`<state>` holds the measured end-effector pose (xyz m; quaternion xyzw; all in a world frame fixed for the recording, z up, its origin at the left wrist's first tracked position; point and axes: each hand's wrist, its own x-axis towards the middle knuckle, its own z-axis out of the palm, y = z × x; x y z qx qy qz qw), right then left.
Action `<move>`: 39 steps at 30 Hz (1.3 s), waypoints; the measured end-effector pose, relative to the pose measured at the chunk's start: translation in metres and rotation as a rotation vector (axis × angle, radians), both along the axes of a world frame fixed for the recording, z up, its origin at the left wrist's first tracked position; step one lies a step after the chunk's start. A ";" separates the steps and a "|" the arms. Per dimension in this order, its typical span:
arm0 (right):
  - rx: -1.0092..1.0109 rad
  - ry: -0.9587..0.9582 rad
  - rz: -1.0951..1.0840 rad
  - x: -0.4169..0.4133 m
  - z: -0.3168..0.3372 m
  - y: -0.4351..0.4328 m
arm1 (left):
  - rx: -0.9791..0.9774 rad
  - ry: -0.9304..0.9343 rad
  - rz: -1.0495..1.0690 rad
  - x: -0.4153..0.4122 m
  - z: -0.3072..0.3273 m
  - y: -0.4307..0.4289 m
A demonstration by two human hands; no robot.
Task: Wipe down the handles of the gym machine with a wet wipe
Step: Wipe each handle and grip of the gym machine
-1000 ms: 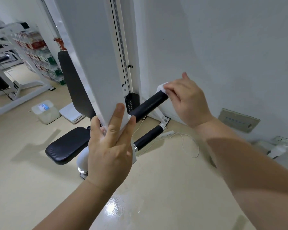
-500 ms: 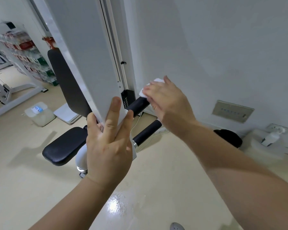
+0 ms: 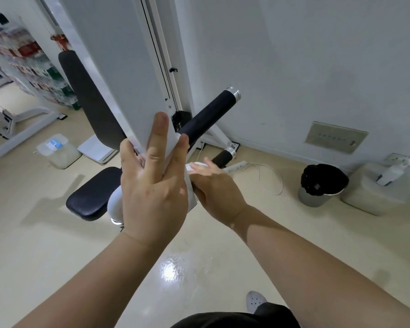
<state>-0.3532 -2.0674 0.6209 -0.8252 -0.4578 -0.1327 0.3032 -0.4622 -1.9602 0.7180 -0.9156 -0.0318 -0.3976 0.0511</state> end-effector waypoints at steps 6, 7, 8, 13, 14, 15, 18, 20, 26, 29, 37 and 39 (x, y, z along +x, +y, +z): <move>-0.049 0.045 -0.104 0.041 0.001 -0.038 | 0.016 -0.001 0.019 0.000 -0.005 -0.004; -0.065 0.060 -0.135 0.046 0.003 -0.039 | 0.017 -0.009 0.022 0.000 -0.005 -0.005; -0.074 0.053 -0.124 0.046 0.006 -0.035 | 0.014 -0.015 0.030 0.001 -0.006 -0.006; -0.107 -0.055 0.179 0.024 0.003 -0.028 | -0.019 -0.005 0.084 0.000 -0.008 -0.012; -0.112 -0.048 0.162 0.032 0.004 -0.032 | -0.027 -0.010 0.090 0.000 -0.008 -0.013; -0.123 -0.041 0.108 0.042 0.006 -0.037 | -0.035 -0.012 0.097 0.000 -0.009 -0.014; -0.171 0.022 -0.069 0.069 0.011 -0.044 | -0.034 -0.011 0.125 0.000 -0.013 -0.018; -0.100 0.009 -0.126 0.065 0.010 -0.042 | -0.040 -0.012 0.148 0.000 -0.014 -0.020; -0.130 -0.089 0.282 0.034 0.008 -0.027 | -0.069 -0.033 0.146 -0.001 -0.014 -0.028; -0.200 -0.159 0.233 0.072 0.008 -0.041 | -0.039 -0.069 0.128 0.000 -0.017 -0.030; 0.028 -0.091 0.198 0.028 0.000 -0.028 | -0.091 -0.059 0.216 0.002 -0.020 -0.037; 0.030 -0.088 0.279 0.029 0.002 -0.027 | -0.096 -0.040 0.204 0.000 -0.019 -0.037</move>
